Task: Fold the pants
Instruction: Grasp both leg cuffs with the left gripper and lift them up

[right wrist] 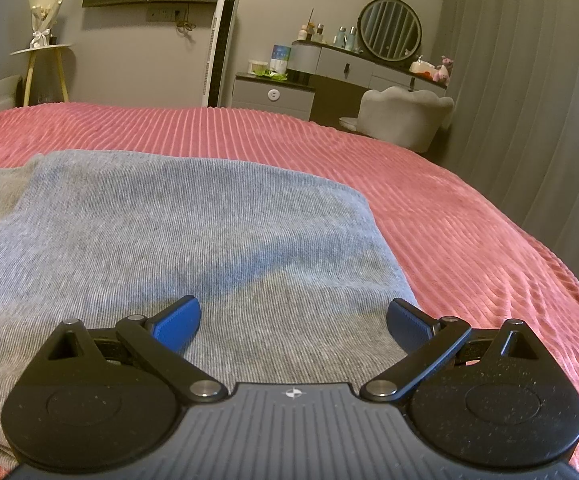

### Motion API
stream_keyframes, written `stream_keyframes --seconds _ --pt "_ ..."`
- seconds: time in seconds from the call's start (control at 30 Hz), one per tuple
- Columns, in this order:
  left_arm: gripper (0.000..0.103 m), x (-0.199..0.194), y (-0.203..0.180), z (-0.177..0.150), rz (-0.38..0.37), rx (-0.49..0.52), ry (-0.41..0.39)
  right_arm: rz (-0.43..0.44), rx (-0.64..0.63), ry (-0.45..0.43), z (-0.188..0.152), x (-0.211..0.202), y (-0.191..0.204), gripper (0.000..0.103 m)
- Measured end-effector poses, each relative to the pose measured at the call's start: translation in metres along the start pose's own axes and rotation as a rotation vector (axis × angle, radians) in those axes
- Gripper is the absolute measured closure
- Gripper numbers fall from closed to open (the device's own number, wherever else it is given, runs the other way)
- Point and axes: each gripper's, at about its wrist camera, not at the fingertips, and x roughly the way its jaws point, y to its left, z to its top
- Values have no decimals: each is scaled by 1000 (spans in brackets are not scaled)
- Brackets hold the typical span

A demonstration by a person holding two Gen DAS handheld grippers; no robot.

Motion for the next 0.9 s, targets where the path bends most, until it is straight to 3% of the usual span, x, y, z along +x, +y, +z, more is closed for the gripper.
stream_keyframes --seconds 0.2,0.33,0.4,0.57,0.9 --pt "47 11 4 12 -22 -55 39 -2 0 0 0 0 1 4" --pt "70 5 4 11 -39 -59 22 -1 0 5 2 0 0 4" --pt "72 -2 1 10 -46 -51 5 -1 -1 12 3 -1 0 4" --pt "75 -24 -39 8 -22 105 -45 9 10 23 7 -2 -3 4" --pt "75 -75 -141 -27 -94 409 -174 57 91 -38 14 -25 -21 4"
